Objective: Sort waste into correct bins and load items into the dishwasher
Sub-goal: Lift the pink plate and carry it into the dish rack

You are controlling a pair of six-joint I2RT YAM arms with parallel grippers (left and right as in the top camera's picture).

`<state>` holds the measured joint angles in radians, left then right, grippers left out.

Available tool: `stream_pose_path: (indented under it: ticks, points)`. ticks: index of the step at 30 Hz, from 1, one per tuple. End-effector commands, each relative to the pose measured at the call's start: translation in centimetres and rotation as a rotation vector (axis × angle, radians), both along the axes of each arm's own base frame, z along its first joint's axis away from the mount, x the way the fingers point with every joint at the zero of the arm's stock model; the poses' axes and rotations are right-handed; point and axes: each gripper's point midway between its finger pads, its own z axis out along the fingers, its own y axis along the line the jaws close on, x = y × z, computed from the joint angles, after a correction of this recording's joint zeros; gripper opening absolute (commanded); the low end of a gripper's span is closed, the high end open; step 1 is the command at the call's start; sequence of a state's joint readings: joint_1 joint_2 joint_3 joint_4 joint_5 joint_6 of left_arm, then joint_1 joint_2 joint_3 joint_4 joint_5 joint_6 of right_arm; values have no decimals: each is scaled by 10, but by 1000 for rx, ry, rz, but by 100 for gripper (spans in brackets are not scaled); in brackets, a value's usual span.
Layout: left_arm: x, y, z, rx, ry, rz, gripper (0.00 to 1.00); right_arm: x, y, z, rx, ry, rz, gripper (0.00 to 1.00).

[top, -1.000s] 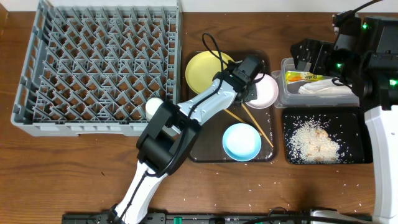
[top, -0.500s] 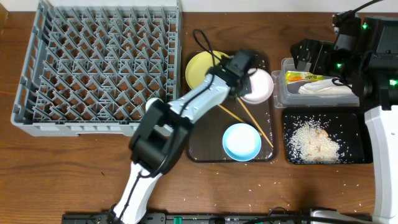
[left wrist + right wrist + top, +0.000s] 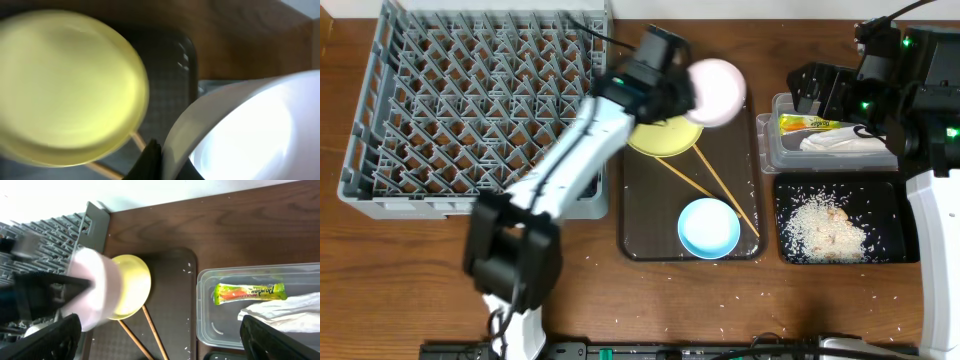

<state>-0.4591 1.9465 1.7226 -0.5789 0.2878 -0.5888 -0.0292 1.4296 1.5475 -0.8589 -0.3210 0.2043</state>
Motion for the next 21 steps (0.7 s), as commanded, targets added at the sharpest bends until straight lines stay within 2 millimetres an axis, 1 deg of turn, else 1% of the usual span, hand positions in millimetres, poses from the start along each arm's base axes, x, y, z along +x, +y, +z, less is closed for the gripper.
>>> stream_pose_path:
  ticks: [1,2,5,9,11,13,14,18,21]
  points:
    - [10,63,44,81,-119,45,7,1,1,-1,-4,3,4,99]
    - [11,89,49,135,-127,103,7,1,1,-1,-4,3,4,99]
    - [8,155,57,307,-135,242,8,1,1,-1,-4,3,4,99]
    - [-4,224,55,532,-91,375,8,1,1,-1,-4,3,4,99]
    - [-10,249,51,626,-60,431,7,1,1,-1,-4,3,4,99]
    - [-16,269,48,712,-44,480,7,1,1,-1,-4,3,4,99]
    - [-20,284,45,794,-39,520,7,1,1,-1,-4,3,4,99]
    - [-29,307,42,950,-35,582,7,1,1,-1,-4,3,4,99]
    - [-34,317,43,1057,-49,621,7,1,1,-1,-4,3,4,99]
